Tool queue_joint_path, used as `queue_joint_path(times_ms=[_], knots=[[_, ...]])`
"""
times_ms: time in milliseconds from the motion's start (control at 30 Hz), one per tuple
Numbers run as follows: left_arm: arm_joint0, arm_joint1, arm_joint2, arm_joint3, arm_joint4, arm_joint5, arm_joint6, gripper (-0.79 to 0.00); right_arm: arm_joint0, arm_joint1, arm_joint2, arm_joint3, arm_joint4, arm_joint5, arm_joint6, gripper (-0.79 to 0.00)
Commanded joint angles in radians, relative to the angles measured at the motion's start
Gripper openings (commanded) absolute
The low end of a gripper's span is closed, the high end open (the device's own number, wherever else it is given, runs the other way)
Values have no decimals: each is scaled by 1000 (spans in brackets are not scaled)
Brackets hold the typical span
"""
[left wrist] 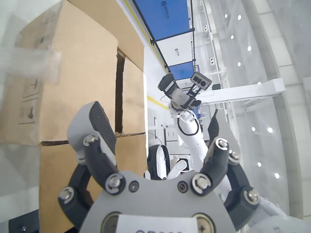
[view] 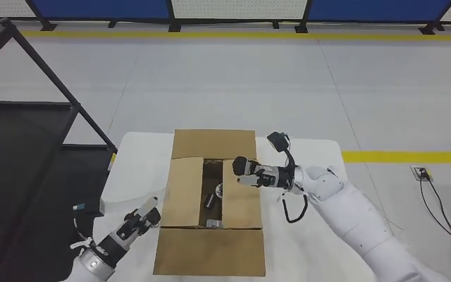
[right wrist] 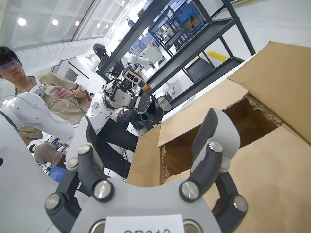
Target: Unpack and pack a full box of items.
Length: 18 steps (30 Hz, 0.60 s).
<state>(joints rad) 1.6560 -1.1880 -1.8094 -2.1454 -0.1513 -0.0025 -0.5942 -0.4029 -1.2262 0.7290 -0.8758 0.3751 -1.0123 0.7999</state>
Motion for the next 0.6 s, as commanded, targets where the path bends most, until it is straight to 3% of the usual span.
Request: queue_joint_path(times_ms=[0,133,367,567], knots=[[38,0,-58,5,-44,-35,-2,0,1,-7,20,20,-22,0,-2,0],[127,5,-162,-13,-1,-99,-45,0,1,-7,20,20,-22,0,-2,0],[127,5,-162,-13,-1,-99,-45,0,1,-7,20,20,-22,0,-2,0],[69,10,-100,50,36,-26,-51,0,24,-22,46,97,-50,117,-155,0]])
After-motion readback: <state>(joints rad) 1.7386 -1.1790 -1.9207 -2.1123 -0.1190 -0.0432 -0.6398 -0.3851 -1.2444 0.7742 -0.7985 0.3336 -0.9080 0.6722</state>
